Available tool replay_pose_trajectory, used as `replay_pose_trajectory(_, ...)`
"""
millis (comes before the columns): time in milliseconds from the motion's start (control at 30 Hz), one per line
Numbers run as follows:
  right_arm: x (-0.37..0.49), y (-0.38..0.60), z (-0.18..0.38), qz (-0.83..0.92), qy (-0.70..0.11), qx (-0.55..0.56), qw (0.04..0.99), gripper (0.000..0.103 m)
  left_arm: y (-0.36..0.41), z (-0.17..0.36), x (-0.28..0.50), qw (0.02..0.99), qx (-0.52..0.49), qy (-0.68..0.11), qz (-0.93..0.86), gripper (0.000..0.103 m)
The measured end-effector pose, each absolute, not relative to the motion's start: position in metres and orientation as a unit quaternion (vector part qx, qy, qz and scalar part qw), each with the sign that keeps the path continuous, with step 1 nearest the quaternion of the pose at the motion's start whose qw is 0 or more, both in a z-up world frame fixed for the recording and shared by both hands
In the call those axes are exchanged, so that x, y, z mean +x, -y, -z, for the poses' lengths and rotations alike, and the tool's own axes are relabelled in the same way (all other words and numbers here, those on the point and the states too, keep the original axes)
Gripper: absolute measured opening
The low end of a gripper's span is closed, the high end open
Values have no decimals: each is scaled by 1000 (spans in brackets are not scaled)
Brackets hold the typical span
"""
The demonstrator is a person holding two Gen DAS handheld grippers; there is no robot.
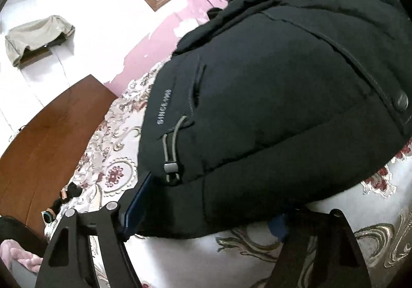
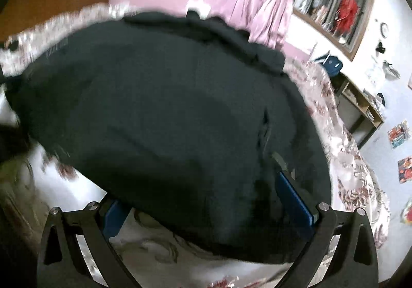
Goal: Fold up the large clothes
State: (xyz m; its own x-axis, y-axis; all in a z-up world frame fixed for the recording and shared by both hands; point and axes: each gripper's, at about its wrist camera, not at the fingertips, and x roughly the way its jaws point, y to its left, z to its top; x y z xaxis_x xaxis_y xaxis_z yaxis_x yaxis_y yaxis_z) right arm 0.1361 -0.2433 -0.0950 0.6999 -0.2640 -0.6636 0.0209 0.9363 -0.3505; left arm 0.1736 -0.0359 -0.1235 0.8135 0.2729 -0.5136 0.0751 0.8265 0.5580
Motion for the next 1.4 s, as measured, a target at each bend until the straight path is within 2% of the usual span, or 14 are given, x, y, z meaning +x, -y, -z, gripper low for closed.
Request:
replay_pose_trajectory(133,148,239,116,118,-431,-202,872,101,33,119,172,912,285,-289,-56,73)
replay_pose_trajectory(233,149,240,114,148,-426,-219,865,101,34,120,170,913,285,-286,-54,71)
replay_pose_trajectory(367,143,252,98,163,-405,-186,880,100,38,120,166,914,294,-274,-50,66)
replay_pose_trajectory(500,134,265,88,171,-384,-150,895,99,40,119,164,915,301,-262,-54,65)
replay_pose_trajectory(667,126,279,85,166,-367,-99,910,82,40,124,168,910,309,-271,-59,65)
replay_pose_trajectory(733,127,282,87,162,-367,-89,911,69,39,126,171,907,309,-279,-65,65)
replay_pose_trajectory(767,131,284,89,159,-370,-85,911,67,37,126,173,906,307,-283,-72,57)
replay_pose_trajectory(800,133,286,91,155,-374,-80,911,65,34,126,175,907,300,-288,-71,53)
replay_pose_trajectory(867,132,287,93,148,-374,-71,913,53,31,123,175,912,284,-291,-62,47)
replay_pose_trajectory(900,132,287,93,136,-373,-63,916,41,31,122,173,913,283,-287,-58,43)
replay_pose_trajectory(1067,130,279,92,121,-365,-61,921,26,35,111,163,921,292,-253,-51,19)
replay_pose_trajectory(1200,121,282,79,108,-334,-43,935,13,35,84,150,936,282,-203,-58,14)
replay_pose_trajectory(1400,99,285,47,105,-268,-33,957,9,32,31,129,955,247,-162,-41,6)
